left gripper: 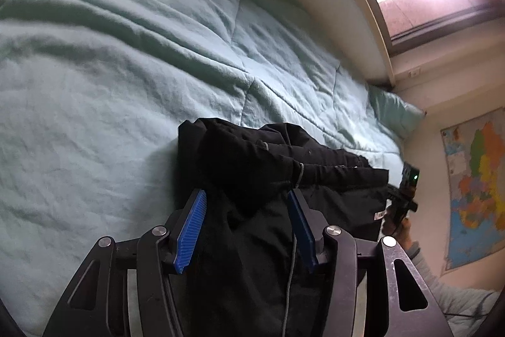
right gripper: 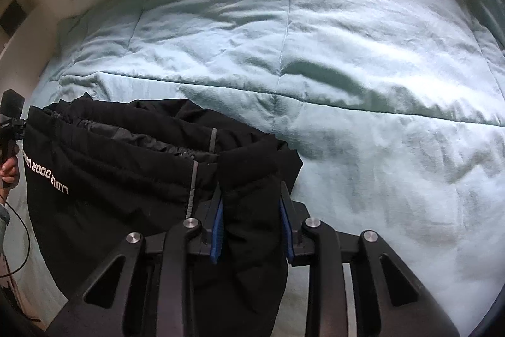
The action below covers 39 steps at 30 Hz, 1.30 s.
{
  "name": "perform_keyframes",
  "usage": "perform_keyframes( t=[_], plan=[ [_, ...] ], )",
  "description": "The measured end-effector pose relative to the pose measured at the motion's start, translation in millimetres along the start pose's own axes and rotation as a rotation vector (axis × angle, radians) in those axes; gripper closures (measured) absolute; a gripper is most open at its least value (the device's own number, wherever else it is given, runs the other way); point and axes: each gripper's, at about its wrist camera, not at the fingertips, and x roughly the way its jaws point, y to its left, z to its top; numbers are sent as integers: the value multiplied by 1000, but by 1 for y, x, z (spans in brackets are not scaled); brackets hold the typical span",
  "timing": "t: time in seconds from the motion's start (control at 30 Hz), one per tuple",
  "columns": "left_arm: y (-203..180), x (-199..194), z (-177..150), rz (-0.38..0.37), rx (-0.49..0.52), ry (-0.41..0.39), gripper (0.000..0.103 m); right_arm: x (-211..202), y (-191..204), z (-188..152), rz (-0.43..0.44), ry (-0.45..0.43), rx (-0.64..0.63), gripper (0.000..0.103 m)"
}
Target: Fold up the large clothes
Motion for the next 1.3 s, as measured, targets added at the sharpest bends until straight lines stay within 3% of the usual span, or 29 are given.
perform_keyframes(
  t=[0.1,0.17,0.3,0.4,0.47,0.53,0.57,0.6,0.63,0.67,0.77,0.93,1.0,1.1,1.23,1.3],
  plan=[
    [-2,13,4,56,20,22,47,4,0,1,0,6,13,71],
    [-3,14,7,117,32,1,48,5,1,1,-4,3,16,71],
    [-7,2,7,157,51,-45,47,3,0,0,1,-1,21,71],
    [-11,8,7,184,106,-6,47,4,0,0,4,3,21,71],
    [-7,26,10,200,94,45,46,7,1,0,6,9,22,71],
    [-3,32,13,192,76,38,46,8,2,0,9,9,25,71],
    [-2,31,13,181,67,19,48,6,4,-1,0,0,24,71],
    [-3,27,12,173,67,-11,56,3,5,-1,-14,-14,17,71],
    [-8,22,9,164,89,-35,86,-2,9,-3,-30,-33,2,74],
    [-12,17,6,169,106,-58,90,-7,11,-5,-46,-49,-10,79],
    [-36,-10,-10,212,169,-165,94,-41,20,-17,-131,-154,-18,84],
    [-82,-76,-11,131,196,-361,94,-106,43,-18,-283,-321,-56,85],
    [-98,-80,4,173,220,-397,94,-116,52,2,-354,-354,-90,86],
    [-102,-55,40,315,198,-398,93,-99,45,42,-383,-341,-64,86],
    [-63,19,65,528,120,-238,93,-10,29,70,-442,-158,-40,86],
    [-40,50,62,569,79,-170,92,35,26,66,-453,-51,-46,86]
  ],
)
